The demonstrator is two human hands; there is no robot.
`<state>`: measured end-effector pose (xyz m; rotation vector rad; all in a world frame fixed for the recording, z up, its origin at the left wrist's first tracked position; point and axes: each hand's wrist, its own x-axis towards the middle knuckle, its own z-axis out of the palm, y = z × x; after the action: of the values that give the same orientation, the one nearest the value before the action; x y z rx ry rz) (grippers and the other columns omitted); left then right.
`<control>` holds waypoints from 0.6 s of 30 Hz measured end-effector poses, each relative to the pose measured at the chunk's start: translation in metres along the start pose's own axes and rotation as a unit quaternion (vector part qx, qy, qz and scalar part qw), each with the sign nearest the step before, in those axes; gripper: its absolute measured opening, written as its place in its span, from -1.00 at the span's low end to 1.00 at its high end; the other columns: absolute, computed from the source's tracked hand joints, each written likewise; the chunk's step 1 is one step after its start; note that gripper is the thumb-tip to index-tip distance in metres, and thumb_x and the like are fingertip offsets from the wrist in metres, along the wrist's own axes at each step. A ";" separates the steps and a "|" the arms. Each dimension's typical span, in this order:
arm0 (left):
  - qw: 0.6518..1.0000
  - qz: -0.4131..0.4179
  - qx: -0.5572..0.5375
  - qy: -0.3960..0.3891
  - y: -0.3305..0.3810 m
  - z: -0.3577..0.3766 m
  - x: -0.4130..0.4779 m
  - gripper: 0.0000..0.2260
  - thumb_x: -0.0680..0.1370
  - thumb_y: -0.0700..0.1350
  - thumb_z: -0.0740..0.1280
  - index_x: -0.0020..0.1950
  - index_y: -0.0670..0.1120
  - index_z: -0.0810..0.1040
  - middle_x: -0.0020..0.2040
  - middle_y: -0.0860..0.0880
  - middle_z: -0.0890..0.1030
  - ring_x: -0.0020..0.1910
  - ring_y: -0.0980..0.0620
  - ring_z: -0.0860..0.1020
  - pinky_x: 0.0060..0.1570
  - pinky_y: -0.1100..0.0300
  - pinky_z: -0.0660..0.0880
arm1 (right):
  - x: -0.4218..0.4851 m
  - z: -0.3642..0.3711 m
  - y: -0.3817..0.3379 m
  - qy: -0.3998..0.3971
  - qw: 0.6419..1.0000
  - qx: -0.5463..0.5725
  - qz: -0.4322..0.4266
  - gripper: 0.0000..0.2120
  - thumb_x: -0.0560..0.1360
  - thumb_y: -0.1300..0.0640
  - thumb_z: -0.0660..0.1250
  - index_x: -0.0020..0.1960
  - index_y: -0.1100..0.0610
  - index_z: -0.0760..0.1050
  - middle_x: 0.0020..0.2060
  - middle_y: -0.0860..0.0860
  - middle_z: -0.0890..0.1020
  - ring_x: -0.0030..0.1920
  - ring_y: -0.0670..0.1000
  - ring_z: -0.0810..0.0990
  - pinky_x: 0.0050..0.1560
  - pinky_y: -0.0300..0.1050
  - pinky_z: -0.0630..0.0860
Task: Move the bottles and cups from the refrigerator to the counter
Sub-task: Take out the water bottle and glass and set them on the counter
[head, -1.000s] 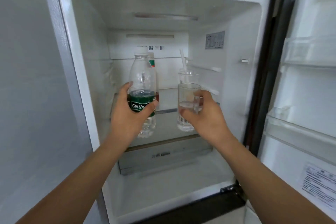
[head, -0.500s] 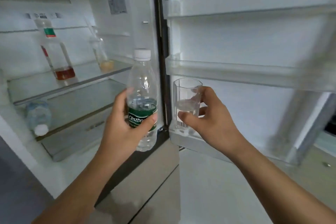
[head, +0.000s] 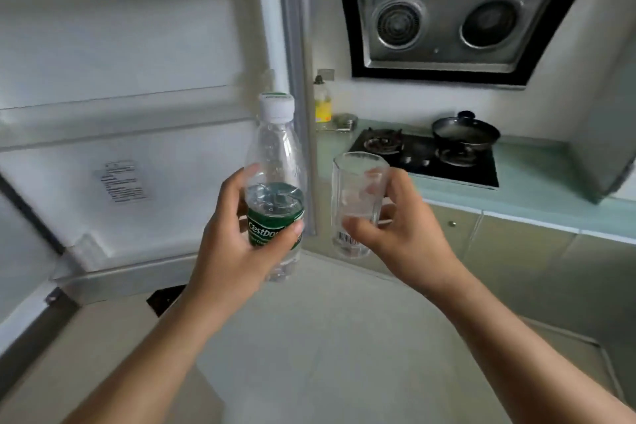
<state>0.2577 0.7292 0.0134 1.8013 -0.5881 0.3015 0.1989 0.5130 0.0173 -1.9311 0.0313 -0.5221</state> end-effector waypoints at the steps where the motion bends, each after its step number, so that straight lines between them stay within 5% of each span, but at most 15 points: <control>1: 1.000 0.011 -0.007 -0.017 0.004 0.024 0.005 -0.35 0.35 0.08 0.55 0.35 0.32 0.34 0.14 0.36 0.58 0.14 0.19 0.62 0.13 0.24 0.55 | -0.002 -0.022 0.010 0.015 1.000 -0.009 0.009 -0.51 0.33 -0.10 0.47 0.21 -0.16 0.39 -0.01 -0.33 0.65 -0.03 -0.01 0.70 0.02 0.18 0.65; 6: 0.993 0.027 -0.070 -0.086 0.021 0.157 0.030 -0.31 0.33 0.15 0.53 0.40 0.27 0.35 0.21 0.26 0.58 0.20 0.17 0.60 0.21 0.15 0.52 | -0.007 -0.138 0.061 0.087 0.994 -0.054 0.041 -0.50 0.33 -0.12 0.46 0.21 -0.16 0.36 -0.02 -0.36 0.66 -0.06 -0.05 0.70 0.02 0.18 0.65; 18: 0.963 0.087 -0.130 -0.219 0.067 0.406 0.073 -0.30 0.39 0.07 0.54 0.46 0.15 0.31 0.23 0.42 0.51 0.22 0.30 0.56 0.12 0.46 0.44 | -0.019 -0.341 0.146 0.207 0.964 -0.118 0.116 -0.49 0.43 0.02 0.54 0.26 -0.12 0.36 0.04 -0.17 0.68 -0.05 -0.07 0.70 0.05 0.13 0.66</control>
<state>0.2469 0.3126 -0.0217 1.5660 -1.0506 -0.0630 0.0866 0.1596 -0.0091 -1.9802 0.6055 -0.7823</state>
